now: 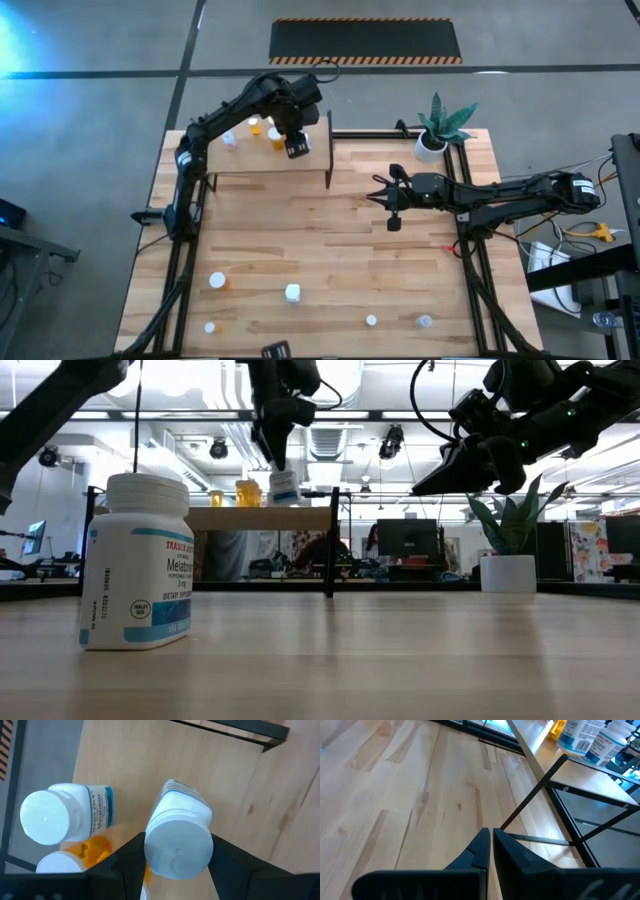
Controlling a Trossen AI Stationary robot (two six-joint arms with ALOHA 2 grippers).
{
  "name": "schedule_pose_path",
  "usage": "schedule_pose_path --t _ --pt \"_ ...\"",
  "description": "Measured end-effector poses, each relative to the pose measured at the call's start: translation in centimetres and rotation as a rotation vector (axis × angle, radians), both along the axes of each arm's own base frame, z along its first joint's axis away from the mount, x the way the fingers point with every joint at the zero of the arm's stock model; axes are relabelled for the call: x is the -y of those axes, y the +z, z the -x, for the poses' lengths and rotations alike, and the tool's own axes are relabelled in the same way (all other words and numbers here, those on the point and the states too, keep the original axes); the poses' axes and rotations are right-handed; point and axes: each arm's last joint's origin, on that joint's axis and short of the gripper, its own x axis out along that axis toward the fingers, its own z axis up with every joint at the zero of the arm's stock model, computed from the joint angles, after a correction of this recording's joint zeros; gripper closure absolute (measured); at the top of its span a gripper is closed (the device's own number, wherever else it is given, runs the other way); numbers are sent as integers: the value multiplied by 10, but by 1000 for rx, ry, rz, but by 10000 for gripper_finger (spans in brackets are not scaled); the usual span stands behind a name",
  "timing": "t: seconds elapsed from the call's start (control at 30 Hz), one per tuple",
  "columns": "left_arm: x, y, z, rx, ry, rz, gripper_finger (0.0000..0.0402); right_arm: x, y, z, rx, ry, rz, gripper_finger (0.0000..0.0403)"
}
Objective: Pick and place medicine bottles onto shelf by color
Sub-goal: Put the top white pill bottle aligned with the other white pill bottle on the shelf
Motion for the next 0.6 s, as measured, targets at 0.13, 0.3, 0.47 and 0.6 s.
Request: schedule_pose_path --t 0.13,0.3,0.47,0.6 --pt "-4 -1 1 -3 9 3 236 0 0 0 -1 8 -3 390" --pt "-6 -3 1 -9 14 6 236 -1 0 0 1 25 -7 390" --pt "-6 -8 0 -25 15 12 236 -1 0 0 2 24 -7 390" --pt "-8 -10 -1 -19 18 5 236 -1 0 0 3 24 -7 390"
